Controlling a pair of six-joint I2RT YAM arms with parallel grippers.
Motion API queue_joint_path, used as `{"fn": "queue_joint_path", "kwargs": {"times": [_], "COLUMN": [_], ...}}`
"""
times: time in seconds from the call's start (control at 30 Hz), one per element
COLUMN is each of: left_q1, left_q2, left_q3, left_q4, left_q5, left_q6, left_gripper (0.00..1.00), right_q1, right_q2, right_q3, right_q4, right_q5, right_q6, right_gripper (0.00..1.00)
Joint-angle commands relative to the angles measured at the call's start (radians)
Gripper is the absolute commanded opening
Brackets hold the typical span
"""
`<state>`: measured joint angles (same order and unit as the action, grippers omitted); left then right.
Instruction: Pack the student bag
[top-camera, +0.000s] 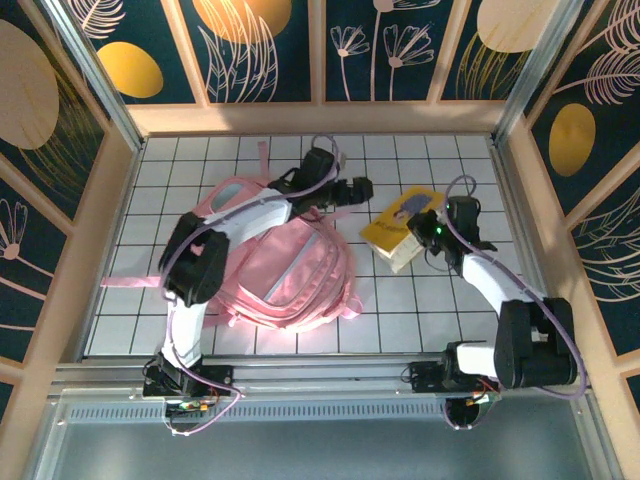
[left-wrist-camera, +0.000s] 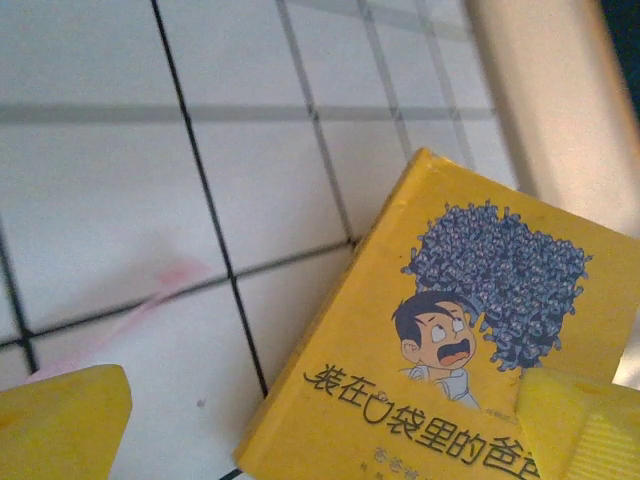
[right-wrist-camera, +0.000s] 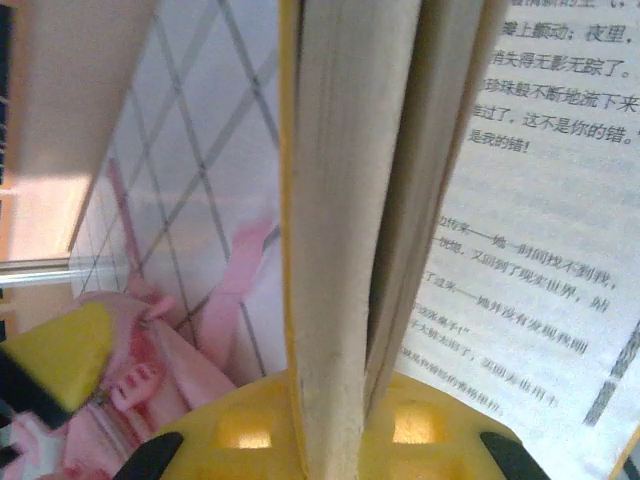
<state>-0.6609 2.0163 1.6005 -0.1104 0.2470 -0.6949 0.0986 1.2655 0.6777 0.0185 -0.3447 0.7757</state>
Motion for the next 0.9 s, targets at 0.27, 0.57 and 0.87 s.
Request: {"fn": "queue_joint_path", "kwargs": {"times": [0.27, 0.57, 0.87], "left_q1": [0.040, 0.057, 0.067], "left_q2": [-0.368, -0.651, -0.926], "left_q3": [-0.026, -0.271, -0.539], "left_q4": [-0.209, -0.164, 0.093], "left_q5": [-0.151, 0.056, 0.413], "left_q6": [0.242, 0.291, 0.217], "left_gripper": [0.99, 0.99, 0.95], "right_q1": [0.170, 0.257, 0.363], "right_q2": [-0.170, -0.185, -0.174], "right_q3": [0.250, 0.316, 0.378], "right_q4": [0.136, 0.226, 0.140], "right_q5": [-0.140, -0.536, -0.741], "right_q6": [-0.218, -0.281, -0.323], "right_gripper": [0.00, 0.00, 0.00]}}
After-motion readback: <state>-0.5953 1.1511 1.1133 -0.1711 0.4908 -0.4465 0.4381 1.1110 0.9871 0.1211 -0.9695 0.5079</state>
